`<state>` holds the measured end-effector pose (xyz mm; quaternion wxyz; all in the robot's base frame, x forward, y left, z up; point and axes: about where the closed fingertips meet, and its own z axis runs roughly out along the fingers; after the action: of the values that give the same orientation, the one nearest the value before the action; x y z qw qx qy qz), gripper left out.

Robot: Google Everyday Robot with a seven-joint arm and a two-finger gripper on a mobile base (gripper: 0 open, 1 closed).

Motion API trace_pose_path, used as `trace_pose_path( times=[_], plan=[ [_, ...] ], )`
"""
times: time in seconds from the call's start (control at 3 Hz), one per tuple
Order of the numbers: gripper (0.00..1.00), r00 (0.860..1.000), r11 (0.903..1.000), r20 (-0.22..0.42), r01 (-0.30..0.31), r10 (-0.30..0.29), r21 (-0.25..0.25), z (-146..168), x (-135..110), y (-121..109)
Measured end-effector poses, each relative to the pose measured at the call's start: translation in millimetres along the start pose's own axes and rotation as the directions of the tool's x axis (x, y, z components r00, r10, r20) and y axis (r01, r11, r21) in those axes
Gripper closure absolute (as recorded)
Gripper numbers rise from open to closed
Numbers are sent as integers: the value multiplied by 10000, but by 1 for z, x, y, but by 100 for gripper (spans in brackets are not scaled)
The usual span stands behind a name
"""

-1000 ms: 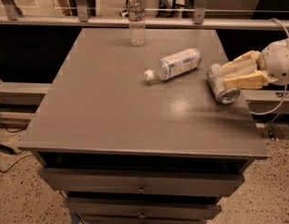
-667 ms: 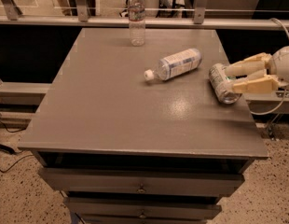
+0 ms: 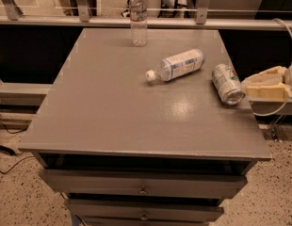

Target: Move blue plastic bottle near 7up can

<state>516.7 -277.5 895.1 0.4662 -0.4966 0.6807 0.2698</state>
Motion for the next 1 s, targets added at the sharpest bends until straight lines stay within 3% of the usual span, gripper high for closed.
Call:
trace_pose_path(
  times=[1.0],
  plan=[
    [100,9986,9973,-359,-361,385,643,-19,27,-20]
  ],
)
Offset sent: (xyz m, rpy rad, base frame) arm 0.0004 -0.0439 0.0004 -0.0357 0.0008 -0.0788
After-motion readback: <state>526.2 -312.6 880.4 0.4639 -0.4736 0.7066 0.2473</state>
